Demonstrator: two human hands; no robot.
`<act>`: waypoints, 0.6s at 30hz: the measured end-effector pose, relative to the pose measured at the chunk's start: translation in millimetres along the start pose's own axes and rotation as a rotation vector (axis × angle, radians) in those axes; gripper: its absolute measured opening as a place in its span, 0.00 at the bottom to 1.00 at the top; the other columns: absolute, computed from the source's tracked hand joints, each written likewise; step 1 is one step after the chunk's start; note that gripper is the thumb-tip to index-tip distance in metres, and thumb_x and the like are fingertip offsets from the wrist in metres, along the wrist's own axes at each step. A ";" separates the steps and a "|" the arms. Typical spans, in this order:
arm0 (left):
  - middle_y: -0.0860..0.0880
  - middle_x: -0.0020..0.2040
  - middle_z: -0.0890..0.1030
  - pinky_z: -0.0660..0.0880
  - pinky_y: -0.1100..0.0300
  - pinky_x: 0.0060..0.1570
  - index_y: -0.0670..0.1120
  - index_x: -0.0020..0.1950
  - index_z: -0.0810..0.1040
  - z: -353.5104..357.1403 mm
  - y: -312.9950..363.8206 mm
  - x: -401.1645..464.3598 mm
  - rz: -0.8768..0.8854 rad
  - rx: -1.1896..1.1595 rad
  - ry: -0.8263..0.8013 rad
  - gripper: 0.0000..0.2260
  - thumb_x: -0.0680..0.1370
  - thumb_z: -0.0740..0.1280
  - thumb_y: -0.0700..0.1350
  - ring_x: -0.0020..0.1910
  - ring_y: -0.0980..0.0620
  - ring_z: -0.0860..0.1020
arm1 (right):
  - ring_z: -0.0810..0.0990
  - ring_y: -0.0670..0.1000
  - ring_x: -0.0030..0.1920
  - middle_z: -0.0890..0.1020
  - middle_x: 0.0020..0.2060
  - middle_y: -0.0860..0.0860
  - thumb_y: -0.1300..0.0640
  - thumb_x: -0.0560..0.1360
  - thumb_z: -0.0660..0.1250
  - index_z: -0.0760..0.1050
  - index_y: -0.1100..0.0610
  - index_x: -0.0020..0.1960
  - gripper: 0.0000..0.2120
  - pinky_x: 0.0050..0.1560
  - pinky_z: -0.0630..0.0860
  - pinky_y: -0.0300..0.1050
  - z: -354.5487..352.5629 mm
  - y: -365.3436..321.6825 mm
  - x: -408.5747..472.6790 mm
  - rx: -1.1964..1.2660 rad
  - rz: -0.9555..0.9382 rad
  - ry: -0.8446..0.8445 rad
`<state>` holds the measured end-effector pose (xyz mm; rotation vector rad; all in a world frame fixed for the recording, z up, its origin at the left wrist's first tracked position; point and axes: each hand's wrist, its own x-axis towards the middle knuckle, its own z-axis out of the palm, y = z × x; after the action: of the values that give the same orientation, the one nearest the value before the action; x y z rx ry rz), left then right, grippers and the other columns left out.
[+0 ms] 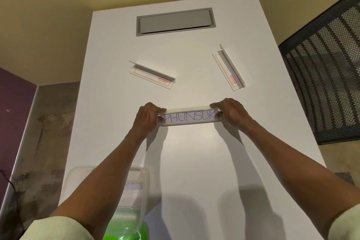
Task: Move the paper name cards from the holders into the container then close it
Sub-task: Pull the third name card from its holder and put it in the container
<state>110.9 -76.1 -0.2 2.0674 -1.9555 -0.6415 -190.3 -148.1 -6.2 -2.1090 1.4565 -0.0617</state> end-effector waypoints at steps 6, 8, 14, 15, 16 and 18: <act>0.39 0.54 0.82 0.69 0.52 0.56 0.44 0.62 0.80 -25.1 3.4 -11.4 0.000 0.113 -0.025 0.19 0.72 0.74 0.41 0.57 0.40 0.76 | 0.76 0.60 0.58 0.81 0.54 0.61 0.59 0.72 0.71 0.78 0.55 0.64 0.20 0.54 0.70 0.49 -13.2 -17.9 -11.9 -0.068 -0.047 0.021; 0.39 0.54 0.82 0.68 0.52 0.53 0.43 0.63 0.80 -35.2 5.7 -21.2 0.016 0.140 -0.008 0.19 0.72 0.73 0.41 0.57 0.40 0.76 | 0.76 0.60 0.60 0.80 0.55 0.61 0.58 0.72 0.72 0.77 0.53 0.64 0.21 0.56 0.71 0.49 -17.9 -27.6 -19.3 -0.076 -0.051 0.024; 0.43 0.57 0.82 0.67 0.53 0.50 0.46 0.63 0.80 -66.6 10.2 -53.5 0.018 0.226 0.034 0.16 0.75 0.71 0.42 0.58 0.42 0.75 | 0.74 0.59 0.59 0.81 0.53 0.59 0.57 0.72 0.73 0.77 0.56 0.65 0.22 0.53 0.68 0.48 -28.5 -59.9 -47.8 -0.125 -0.120 0.066; 0.43 0.56 0.82 0.66 0.53 0.50 0.47 0.63 0.80 -71.3 10.7 -59.5 0.009 0.220 0.047 0.16 0.75 0.70 0.42 0.58 0.42 0.74 | 0.74 0.58 0.59 0.81 0.53 0.58 0.57 0.72 0.73 0.76 0.56 0.65 0.22 0.51 0.68 0.48 -28.6 -64.6 -53.3 -0.159 -0.144 0.072; 0.43 0.56 0.82 0.66 0.53 0.50 0.47 0.63 0.80 -75.9 11.0 -65.5 -0.001 0.219 0.055 0.16 0.75 0.70 0.42 0.58 0.42 0.74 | 0.73 0.58 0.58 0.81 0.52 0.57 0.56 0.72 0.73 0.76 0.56 0.65 0.22 0.50 0.67 0.47 -28.8 -69.3 -58.3 -0.184 -0.157 0.080; 0.44 0.56 0.82 0.65 0.54 0.50 0.48 0.63 0.79 -85.1 9.9 -78.7 -0.010 0.240 0.061 0.16 0.75 0.70 0.43 0.59 0.43 0.74 | 0.74 0.57 0.57 0.82 0.51 0.56 0.55 0.71 0.73 0.76 0.55 0.65 0.23 0.48 0.67 0.46 -29.3 -79.8 -68.3 -0.197 -0.168 0.099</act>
<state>139.7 -10.6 91.6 2.2044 -2.0771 -0.3539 -160.6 -81.4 74.9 -2.4163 1.3867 -0.0907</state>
